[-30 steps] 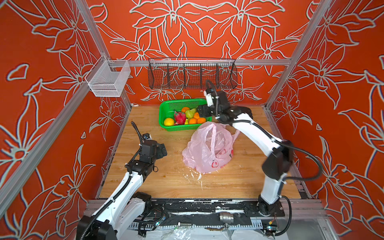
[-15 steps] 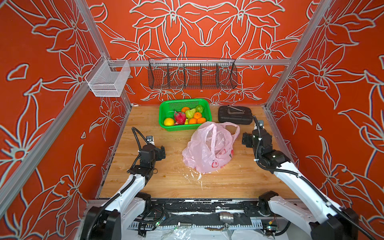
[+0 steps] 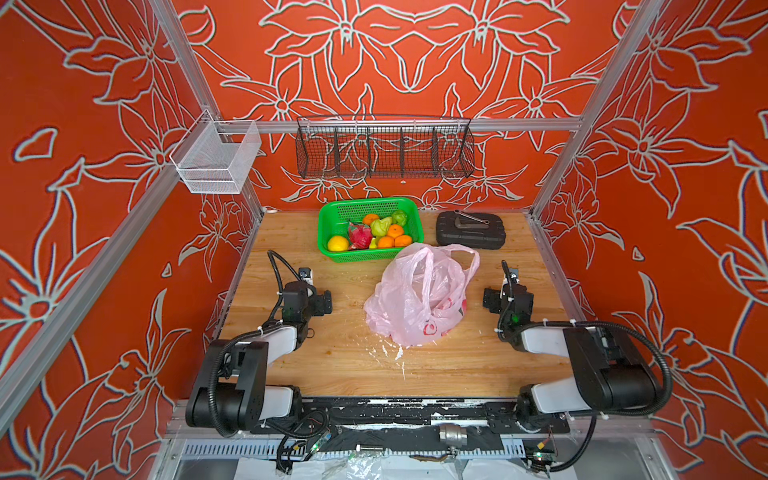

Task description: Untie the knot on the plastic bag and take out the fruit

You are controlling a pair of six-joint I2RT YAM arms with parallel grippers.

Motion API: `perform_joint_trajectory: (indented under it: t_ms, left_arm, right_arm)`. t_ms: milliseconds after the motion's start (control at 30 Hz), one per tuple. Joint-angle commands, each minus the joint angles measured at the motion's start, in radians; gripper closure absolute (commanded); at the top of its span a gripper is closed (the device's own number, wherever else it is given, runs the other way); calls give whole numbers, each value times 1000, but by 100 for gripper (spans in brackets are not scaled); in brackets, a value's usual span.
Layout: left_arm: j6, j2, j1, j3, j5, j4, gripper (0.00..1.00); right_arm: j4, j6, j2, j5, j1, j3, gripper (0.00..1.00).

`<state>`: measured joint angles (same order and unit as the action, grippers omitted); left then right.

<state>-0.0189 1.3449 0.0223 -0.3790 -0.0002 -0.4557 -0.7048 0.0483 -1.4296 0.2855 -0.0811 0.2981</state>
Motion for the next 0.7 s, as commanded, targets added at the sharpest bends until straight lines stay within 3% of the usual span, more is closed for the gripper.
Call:
perform_joint_trajectory:
  t_ms: [0,67,133,200,267,467,667]
  left_arm:
    - [3,2,26,-40,73,-16,3]
    - [6,1,27,-38,68,-17,3]
    - [11,-1,27,-37,58,-19,3]
    - [11,0,27,-37,57,-20,3]
    - [11,-1,27,-37,57,-21,3]
    - [11,-1,27,-37,57,-21,3]
    - [10,0,28,-37,57,-21,3]
  right_arm:
    - [-255,-34,-12,-122,38,-28,3]
    - [-85,-6,33,-72,37,12,3]
    - [-218,-14,-2,-59,35,-21,3]
    - [-90,-6,35,-61,35,11,3]
    - [-154,-17,10,-65,34,0,3]
    - [-79,-15,14,-61,30,31,3]
    - [-114,-20,21,-62,27,11,3]
